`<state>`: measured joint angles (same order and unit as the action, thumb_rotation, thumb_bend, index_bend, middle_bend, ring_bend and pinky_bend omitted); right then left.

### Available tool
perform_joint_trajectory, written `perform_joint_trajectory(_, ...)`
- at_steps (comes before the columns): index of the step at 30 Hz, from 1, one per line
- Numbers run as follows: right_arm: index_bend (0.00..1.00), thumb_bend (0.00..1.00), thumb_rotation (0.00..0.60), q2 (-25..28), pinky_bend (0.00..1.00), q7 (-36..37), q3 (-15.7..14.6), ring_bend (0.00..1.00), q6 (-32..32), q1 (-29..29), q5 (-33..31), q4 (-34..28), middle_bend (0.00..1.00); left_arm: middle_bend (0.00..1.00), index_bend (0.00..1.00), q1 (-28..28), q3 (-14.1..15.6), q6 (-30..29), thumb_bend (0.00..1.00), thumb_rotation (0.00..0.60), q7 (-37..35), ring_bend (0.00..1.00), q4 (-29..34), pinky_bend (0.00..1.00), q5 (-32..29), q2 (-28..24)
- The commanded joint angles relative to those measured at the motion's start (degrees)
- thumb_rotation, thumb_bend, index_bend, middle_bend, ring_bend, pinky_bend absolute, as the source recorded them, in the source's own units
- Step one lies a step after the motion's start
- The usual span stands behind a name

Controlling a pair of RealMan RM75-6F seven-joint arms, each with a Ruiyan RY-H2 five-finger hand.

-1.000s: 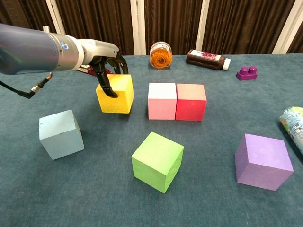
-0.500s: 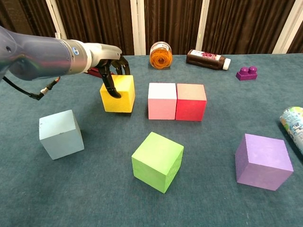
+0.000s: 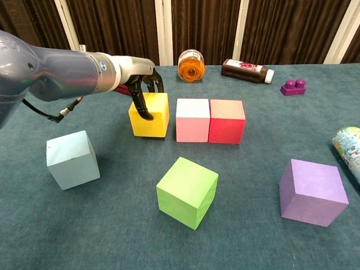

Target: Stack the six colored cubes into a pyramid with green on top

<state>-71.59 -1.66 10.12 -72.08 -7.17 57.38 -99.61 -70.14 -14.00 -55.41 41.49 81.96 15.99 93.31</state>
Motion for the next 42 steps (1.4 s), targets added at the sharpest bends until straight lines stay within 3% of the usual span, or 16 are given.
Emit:
perform_joint_trajectory(1,0.04,0.27,0.600,0.1,0.00,0.2,0.0,0.00,0.2,0.0,-0.1,0.1,0.03,0.34,0.34,0.0,-0.3,-0.2,0.36,0.600,0.1,0.00,0.0,0.00,0.0,0.1)
perform_joint_trajectory(42,0.04,0.27,0.600,1.1,0.00,1.9,0.3,0.00,0.9,0.1,-0.5,0.1,0.03,0.31,0.33,-0.9,-1.6,-0.2,0.35,0.600,2.9,0.00,-2.5,0.00,-1.5,3.4)
